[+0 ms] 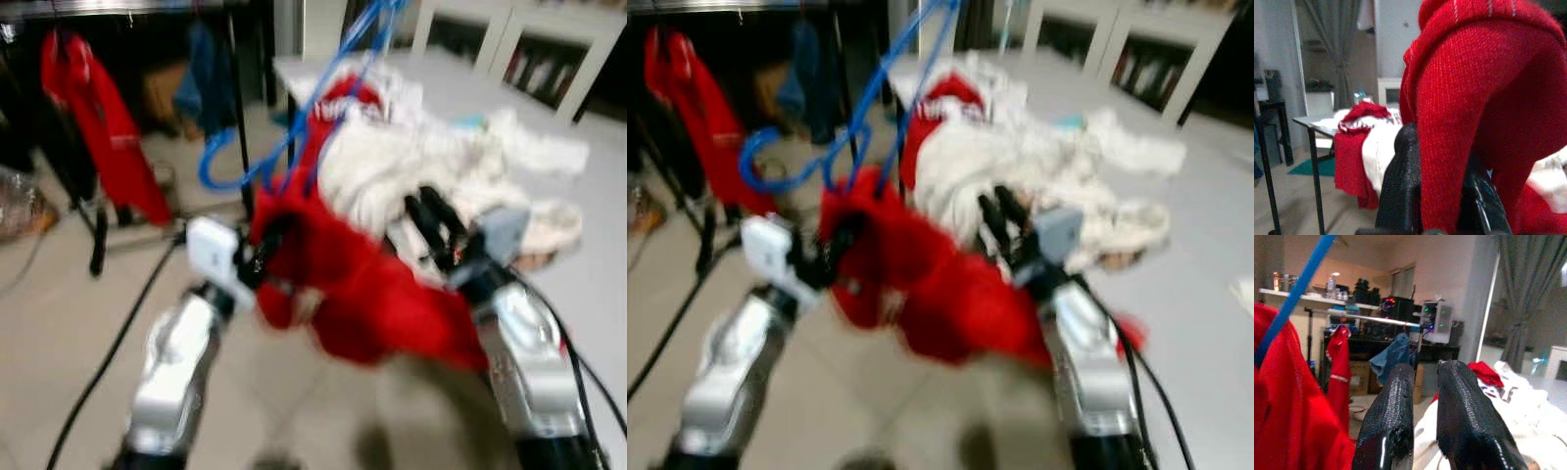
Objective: Hang hanger
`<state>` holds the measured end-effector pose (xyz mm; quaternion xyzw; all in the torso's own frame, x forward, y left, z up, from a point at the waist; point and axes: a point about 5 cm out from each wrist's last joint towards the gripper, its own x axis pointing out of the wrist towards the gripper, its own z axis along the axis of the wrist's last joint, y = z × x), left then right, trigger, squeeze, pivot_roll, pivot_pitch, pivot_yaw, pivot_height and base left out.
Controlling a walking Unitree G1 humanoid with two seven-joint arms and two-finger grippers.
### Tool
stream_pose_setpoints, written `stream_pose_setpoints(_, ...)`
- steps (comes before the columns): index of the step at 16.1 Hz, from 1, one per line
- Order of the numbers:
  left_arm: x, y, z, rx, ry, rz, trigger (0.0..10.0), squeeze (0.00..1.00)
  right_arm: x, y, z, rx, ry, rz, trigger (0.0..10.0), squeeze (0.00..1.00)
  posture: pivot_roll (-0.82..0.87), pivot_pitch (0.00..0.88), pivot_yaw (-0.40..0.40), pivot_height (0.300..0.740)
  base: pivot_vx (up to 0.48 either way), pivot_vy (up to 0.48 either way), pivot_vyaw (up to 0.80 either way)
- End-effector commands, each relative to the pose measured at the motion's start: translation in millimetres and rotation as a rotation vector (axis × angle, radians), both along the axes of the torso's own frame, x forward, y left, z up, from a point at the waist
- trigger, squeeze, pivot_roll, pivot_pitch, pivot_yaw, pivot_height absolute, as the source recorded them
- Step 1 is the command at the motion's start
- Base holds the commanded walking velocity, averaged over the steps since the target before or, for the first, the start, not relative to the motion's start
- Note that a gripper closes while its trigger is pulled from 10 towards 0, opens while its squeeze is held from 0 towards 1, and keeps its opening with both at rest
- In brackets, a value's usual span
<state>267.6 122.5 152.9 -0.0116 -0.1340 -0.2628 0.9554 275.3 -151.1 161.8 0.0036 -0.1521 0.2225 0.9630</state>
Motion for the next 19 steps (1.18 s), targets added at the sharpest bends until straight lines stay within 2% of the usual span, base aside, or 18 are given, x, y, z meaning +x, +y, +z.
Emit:
stream_pose_setpoints(1, -1.0, -4.7, 5.6, -0.012, -0.03, -0.007, 10.0, 0.0, -0.2, -4.5, -1.3, -0.01, 0.005, -0.012, 10.0, 0.0, -0.03, 0.0, 0.015, 0.74, 0.0, 0.0, 0.78)
stream_pose_setpoints(5, -0.2, -6.0, 5.2, -0.017, -0.026, -0.006, 10.0, 0.0, 0.8, -2.5, -2.6, -0.01, 0.015, 0.004, 10.0, 0.0, -0.03, 0.0, 0.013, 0.74, 0.0, 0.0, 0.78)
stream_pose_setpoints(11, -1.4, -9.3, -3.9, 0.004, 0.015, -0.031, 10.0, 0.0, -1.5, -2.0, -7.8, 0.0, 0.053, 0.025, 10.0, 0.0, -0.04, 0.0, 0.009, 0.74, 0.0, 0.0, 0.0)
stream_pose_setpoints(13, -7.2, -13.9, -31.3, 0.027, 0.239, -0.17, 10.0, 0.0, -7.6, 0.4, -23.1, -0.107, 0.094, 0.083, 10.0, 0.0, -0.03, 0.0, 0.004, 0.74, 0.0, 0.0, 0.0)
stream_pose_setpoints(14, -16.0, -15.4, -47.6, 0.085, 0.338, -0.258, 10.0, 0.0, -9.9, -0.4, -28.6, -0.141, 0.105, 0.099, 10.0, 0.0, -0.03, 0.0, 0.002, 0.74, 0.0, 0.0, 0.0)
stream_pose_setpoints(15, -20.1, -15.8, -53.0, 0.108, 0.368, -0.291, 10.0, 0.0, -10.6, -1.2, -30.4, -0.149, 0.11, 0.102, 10.0, 0.0, -0.03, 0.0, -0.001, 0.74, 0.0, 0.0, 0.0)
stream_pose_setpoints(16, -33.0, -13.3, -65.1, 0.169, 0.423, -0.374, 10.0, 0.0, -11.4, -6.1, -39.9, -0.2, 0.133, 0.104, 10.0, 0.0, -0.02, 0.0, -0.012, 0.74, 0.0, 0.0, 0.0)
stream_pose_setpoints(17, -38.9, -9.1, -68.1, 0.176, 0.469, -0.414, 10.0, 0.0, -12.5, -10.4, -50.0, -0.25, 0.158, 0.109, 10.0, 0.0, -0.01, 0.0, -0.02, 0.74, 0.0, 0.0, 0.0)
stream_pose_setpoints(19, -39.7, -4.3, -65.4, 0.176, 0.49, -0.433, 10.0, 0.0, -14.2, -12.6, -60.0, -0.293, 0.182, 0.124, 10.0, 0.0, 0.0, 0.0, -0.031, 0.74, 0.0, 0.0, 0.0)
